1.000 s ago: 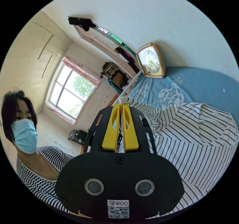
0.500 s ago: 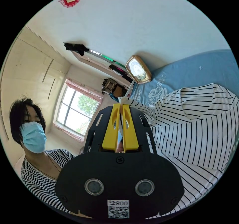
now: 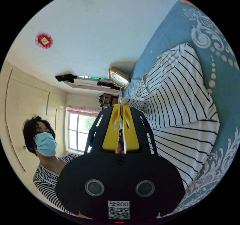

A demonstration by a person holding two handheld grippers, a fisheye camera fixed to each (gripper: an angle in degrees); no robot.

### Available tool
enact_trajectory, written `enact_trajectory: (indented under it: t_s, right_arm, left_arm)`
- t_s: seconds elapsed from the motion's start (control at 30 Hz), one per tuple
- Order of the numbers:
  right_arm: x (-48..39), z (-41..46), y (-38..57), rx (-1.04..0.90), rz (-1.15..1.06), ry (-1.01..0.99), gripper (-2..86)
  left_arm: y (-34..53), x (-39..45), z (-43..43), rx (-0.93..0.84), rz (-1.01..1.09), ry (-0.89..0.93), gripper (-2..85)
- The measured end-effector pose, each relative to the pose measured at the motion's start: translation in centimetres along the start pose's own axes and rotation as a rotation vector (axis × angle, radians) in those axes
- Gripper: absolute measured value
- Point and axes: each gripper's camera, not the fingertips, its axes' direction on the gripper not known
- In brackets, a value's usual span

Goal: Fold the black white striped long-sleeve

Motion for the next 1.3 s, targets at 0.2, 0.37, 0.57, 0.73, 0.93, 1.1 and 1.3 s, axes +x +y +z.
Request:
enact_trajectory:
  t_s: [0.2,0.37,0.57,0.73,0.93,1.1,1.3]
  right_arm:
    - [2.9,2.4,2.9,-0.019,0.004,-0.038,1.4]
    - [3.4,4.1,4.0,-0.040,-0.017,-0.046,1.4]
    - [5.2,4.4,4.8,-0.095,0.002,0.096,1.6]
    - [8.6,5.9,5.6,-0.165,0.126,0.231,2.1]
    - [6.2,7.3,4.6,-0.137,0.131,0.341,2.4]
    - [1.1,9.1,3.8,-0.108,0.085,0.477,2.4]
    - [-8.4,14.3,2.1,-0.077,-0.076,0.604,2.8]
  left_arm:
    - [-0.9,-1.9,4.1,0.009,-0.104,0.155,7.3]
    - [-2.4,1.6,5.0,0.049,0.002,0.215,2.0]
    - [-2.0,5.1,5.7,-0.045,0.109,-0.101,1.2]
    - [-2.0,3.8,5.2,-0.059,-0.003,-0.259,1.6]
    - [-2.7,5.4,4.3,-0.115,0.010,-0.310,2.8]
    - [-2.8,8.2,2.6,-0.151,0.050,-0.288,3.9]
    - [-3.2,15.3,-5.2,-0.084,0.211,-0.392,5.4]
